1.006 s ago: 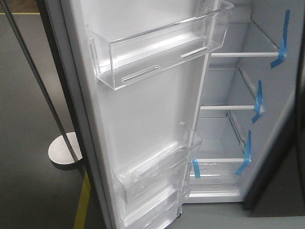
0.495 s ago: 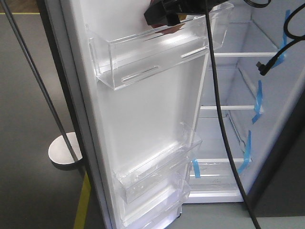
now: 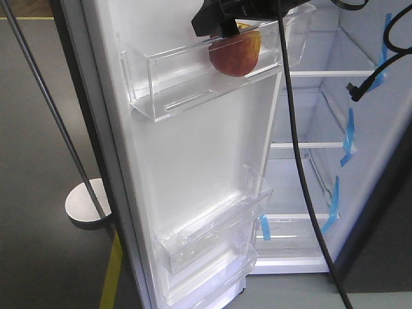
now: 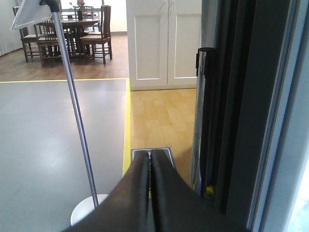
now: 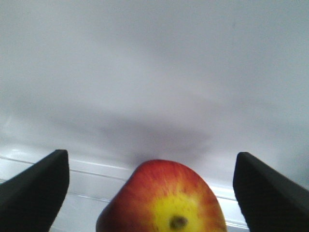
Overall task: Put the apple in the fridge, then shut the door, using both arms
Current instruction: 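Lower the apple into the upper clear door bin with the right gripper, then open the right gripper and lift it away from the apple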
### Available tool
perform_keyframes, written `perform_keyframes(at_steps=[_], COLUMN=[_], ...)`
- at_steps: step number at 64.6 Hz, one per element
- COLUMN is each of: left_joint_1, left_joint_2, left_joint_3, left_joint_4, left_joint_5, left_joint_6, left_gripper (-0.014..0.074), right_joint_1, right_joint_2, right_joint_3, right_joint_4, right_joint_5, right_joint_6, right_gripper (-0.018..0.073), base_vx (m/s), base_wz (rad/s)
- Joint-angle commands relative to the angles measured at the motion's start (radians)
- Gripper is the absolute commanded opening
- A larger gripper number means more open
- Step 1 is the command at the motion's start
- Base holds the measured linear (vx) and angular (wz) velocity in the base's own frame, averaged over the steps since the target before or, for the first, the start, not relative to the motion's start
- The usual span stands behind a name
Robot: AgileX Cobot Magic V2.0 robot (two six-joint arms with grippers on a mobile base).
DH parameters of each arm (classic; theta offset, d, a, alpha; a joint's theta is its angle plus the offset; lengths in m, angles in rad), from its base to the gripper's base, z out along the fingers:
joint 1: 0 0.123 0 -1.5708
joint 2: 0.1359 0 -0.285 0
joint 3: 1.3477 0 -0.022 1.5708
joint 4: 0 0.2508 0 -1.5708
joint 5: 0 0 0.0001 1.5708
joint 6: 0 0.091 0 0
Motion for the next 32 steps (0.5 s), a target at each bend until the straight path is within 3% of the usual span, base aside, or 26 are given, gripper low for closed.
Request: perform_keyframes(at_steps=[1,10,23,32], left_joint_1=[-0.009,-0.009,-0.009,-0.009], left_joint_2=[-0.014,-0.014,-0.014,-0.014], left_joint_3=[0.02,0.02,0.02,0.02], left_joint_4=[-0.001,-0.001,-0.001,-0.001], left_joint_5=[-0.078,-0.078,-0.078,-0.078], left_joint_6=[-0.002,-0.002,-0.002,-0.002], left_gripper=[-0.0005,-0.0005,-0.0005,-0.0005], right_joint_1=[0.002,-0.005,-0.005,-0.005], right_joint_2=[-0.069,-0.131,-0.24,-0.352], right_joint_3=[-0.032,-0.032,-0.016,0.116], right_joint_4=[0.008,-0.05,-0.287,-0.393], right_joint_5=[-0.054,-0.105,-0.039,0.002], right_joint_6=[0.0,0.083,0.23,0.292], right_gripper=[0.0662,0.0622,0.0552,0.0544], base_vx=[0.0,0.0,0.0,0.0], base_wz=[0.0,0.0,0.0,0.0])
